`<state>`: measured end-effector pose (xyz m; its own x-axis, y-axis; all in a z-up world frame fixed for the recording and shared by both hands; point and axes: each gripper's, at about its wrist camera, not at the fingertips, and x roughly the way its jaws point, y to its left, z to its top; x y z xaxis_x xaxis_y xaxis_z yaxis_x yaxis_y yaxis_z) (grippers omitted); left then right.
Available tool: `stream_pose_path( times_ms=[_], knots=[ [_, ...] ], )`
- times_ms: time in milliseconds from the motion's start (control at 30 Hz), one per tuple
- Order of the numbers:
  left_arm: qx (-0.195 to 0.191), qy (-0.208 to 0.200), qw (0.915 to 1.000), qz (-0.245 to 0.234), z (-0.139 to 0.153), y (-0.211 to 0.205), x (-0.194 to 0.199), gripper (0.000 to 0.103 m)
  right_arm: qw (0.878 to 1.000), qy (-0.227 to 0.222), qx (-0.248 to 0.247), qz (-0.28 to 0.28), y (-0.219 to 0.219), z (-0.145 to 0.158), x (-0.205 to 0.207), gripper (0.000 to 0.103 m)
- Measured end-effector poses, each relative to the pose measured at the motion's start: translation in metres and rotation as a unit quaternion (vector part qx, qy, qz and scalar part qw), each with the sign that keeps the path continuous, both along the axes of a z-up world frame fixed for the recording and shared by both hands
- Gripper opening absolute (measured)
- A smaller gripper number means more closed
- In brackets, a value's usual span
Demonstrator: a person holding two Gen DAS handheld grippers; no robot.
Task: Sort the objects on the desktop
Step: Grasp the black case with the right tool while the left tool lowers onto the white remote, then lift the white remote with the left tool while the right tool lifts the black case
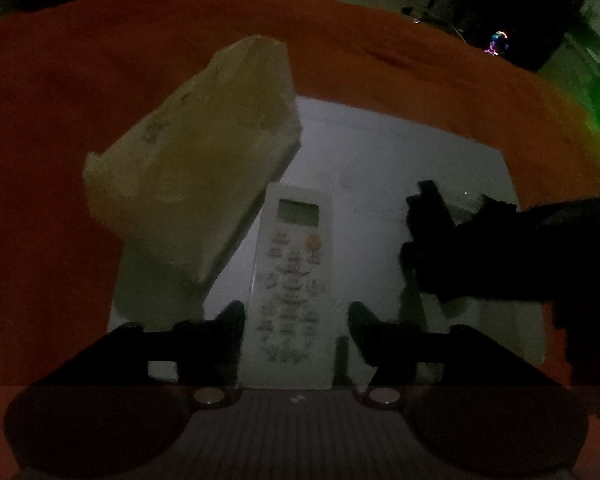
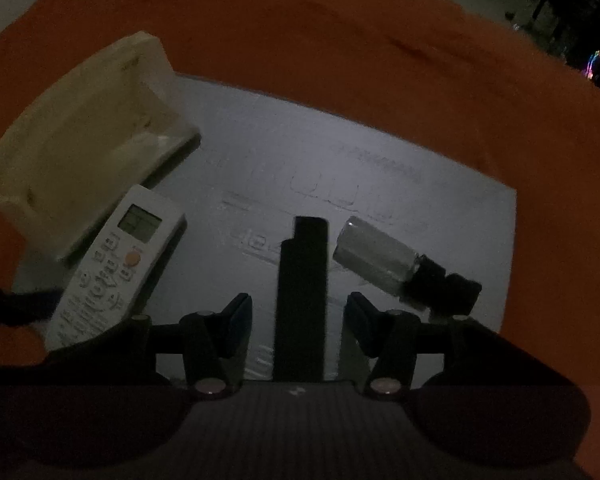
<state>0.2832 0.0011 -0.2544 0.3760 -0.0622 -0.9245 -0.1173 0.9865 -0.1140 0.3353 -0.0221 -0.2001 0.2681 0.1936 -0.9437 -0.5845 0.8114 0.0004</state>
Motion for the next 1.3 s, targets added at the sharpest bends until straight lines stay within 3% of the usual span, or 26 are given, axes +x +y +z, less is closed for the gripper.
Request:
stream_pose_path(
  times_ms=[33,100,367,400,467,500,667,900,967,1000,1100,1167,1200,1233,1300],
  knots=[
    [0.003,-0.001,1.0000,-0.003,0.000,-0.001,0.003,0.054,1.000,-0.003,0.003,0.002,-0.001,0.001,-0.002,0.041],
    [0.006,0.002,0.9999,-0.009,-0.002,-0.004,0.005,0.055,1.000,0.003,-0.001,-0.010,-0.008,0.003,-0.003,0.028],
    [0.017,0.003,0.9998,-0.013,-0.008,-0.009,0.017,0.062,0.997,0.058,0.014,-0.044,-0.051,0.006,-0.013,0.028],
    [0.014,0.002,0.9998,-0.011,-0.009,-0.010,0.019,0.058,0.997,0.060,0.016,-0.048,-0.055,0.006,-0.013,0.028],
    [0.006,-0.002,0.9998,-0.018,-0.009,-0.012,0.017,0.040,0.997,0.060,0.015,-0.054,-0.062,0.006,-0.013,0.028],
    [0.002,-0.004,0.9997,-0.025,-0.009,-0.013,0.016,0.040,0.997,0.060,0.016,-0.055,-0.063,0.006,-0.012,0.028],
    [0.007,0.002,0.9992,-0.039,-0.007,-0.014,0.005,0.040,0.995,0.074,0.025,-0.066,-0.064,0.011,-0.006,0.033],
    [0.020,0.001,0.9990,-0.041,-0.007,-0.018,0.008,0.042,0.996,0.064,-0.002,-0.065,-0.042,0.010,-0.007,0.049],
    [0.028,-0.001,0.9988,-0.041,-0.005,-0.021,0.009,0.042,0.996,0.062,-0.003,-0.068,-0.041,0.009,-0.009,0.059],
    [0.029,0.001,0.9987,-0.043,-0.006,-0.022,0.010,0.044,0.995,0.061,-0.005,-0.073,-0.046,0.011,-0.011,0.064],
    [0.034,0.003,0.9985,-0.043,-0.006,-0.024,0.010,0.053,0.995,0.061,-0.013,-0.072,-0.041,0.006,-0.008,0.063],
    [0.037,0.003,0.9981,-0.050,-0.009,-0.025,0.008,0.046,0.996,0.051,-0.015,-0.069,-0.046,0.006,-0.013,0.054],
    [0.040,0.001,0.9978,-0.053,-0.009,-0.025,0.007,0.041,0.997,0.046,-0.015,-0.067,-0.051,0.006,-0.017,0.034],
    [0.039,-0.004,0.9977,-0.055,-0.008,-0.024,0.006,0.041,0.997,0.043,-0.015,-0.065,-0.053,0.007,-0.019,0.029],
    [0.034,-0.008,0.9985,-0.043,-0.004,-0.020,0.004,0.040,0.997,0.037,-0.013,-0.063,-0.056,0.009,-0.022,0.028]
  ],
)
